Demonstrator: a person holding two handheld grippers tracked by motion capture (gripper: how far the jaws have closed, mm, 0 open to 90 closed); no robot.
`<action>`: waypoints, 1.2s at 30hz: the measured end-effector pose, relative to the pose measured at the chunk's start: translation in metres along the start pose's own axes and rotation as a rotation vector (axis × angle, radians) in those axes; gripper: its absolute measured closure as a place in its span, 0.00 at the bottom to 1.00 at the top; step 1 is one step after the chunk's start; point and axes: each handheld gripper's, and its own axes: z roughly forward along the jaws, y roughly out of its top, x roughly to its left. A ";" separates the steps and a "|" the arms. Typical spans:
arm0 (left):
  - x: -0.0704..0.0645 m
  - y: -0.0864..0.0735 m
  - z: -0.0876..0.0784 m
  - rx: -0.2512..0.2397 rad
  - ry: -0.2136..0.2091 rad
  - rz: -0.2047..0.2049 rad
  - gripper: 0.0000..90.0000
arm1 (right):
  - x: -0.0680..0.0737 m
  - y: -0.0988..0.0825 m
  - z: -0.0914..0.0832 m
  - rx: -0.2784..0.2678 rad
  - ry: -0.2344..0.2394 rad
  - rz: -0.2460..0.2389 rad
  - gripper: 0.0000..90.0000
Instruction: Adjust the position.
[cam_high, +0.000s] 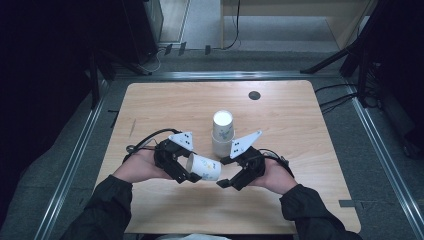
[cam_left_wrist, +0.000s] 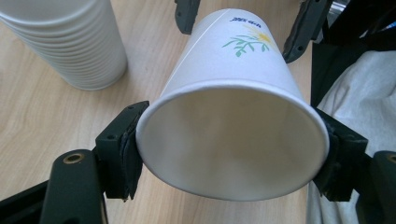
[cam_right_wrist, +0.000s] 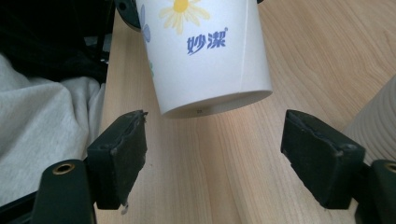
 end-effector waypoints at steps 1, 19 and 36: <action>-0.001 0.001 0.001 0.014 0.006 0.006 0.27 | 0.000 0.000 0.002 0.009 0.000 -0.007 0.27; -0.017 0.013 0.026 0.163 0.029 0.052 0.27 | 0.008 0.002 0.034 0.105 0.029 -0.083 0.28; -0.017 0.012 0.032 0.160 0.002 0.060 0.24 | 0.009 0.001 0.040 0.112 0.075 -0.084 0.39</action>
